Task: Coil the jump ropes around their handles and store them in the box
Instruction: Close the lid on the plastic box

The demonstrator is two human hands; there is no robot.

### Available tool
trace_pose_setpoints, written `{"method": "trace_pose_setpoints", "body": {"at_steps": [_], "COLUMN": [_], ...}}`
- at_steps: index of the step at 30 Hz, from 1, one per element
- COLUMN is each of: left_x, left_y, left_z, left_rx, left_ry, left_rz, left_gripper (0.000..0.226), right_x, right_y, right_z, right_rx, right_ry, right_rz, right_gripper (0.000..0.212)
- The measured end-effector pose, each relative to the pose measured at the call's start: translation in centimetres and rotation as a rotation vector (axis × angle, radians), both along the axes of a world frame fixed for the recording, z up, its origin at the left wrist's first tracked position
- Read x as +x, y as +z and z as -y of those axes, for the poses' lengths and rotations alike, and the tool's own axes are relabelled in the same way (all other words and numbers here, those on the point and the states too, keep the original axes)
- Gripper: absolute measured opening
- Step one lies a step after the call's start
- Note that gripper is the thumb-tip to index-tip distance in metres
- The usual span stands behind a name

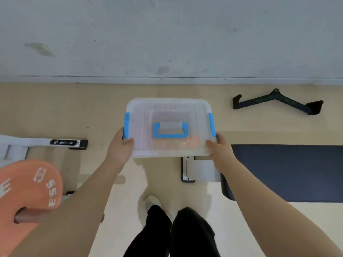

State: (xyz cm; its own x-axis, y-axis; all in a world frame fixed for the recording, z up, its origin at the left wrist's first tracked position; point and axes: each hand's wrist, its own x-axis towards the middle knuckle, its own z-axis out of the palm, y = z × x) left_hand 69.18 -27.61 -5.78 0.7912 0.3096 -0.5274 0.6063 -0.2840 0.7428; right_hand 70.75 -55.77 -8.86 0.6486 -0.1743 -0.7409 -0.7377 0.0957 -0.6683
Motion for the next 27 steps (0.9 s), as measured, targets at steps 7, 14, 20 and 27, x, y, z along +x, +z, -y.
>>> {"method": "trace_pose_setpoints", "body": {"at_steps": [7,14,20,27], "left_x": [7.7,19.8,31.7,41.9], "left_y": [-9.3,-26.8,-43.6,-51.6], "left_z": [-3.9,-6.6,-9.3,-11.2], "left_rx": [-0.082,-0.15,0.063,0.27], "left_ry": [0.074,0.085,-0.077,-0.071], "left_rz": [0.057,0.011,0.006,0.134], "left_gripper": [0.041,0.037,0.037,0.04], "right_x": [6.6,19.3,31.1,41.0], "right_y": [-7.7,-22.7,-39.0,-46.5], "right_z": [-3.5,-7.0,-9.9,-12.2], "right_rx": [0.179,0.217,0.132,0.194], "right_ry": [-0.078,-0.233,-0.229,-0.16], "right_rz": [-0.262,-0.244,-0.22,-0.036], "right_gripper": [0.031,0.021,0.023,0.033]}}
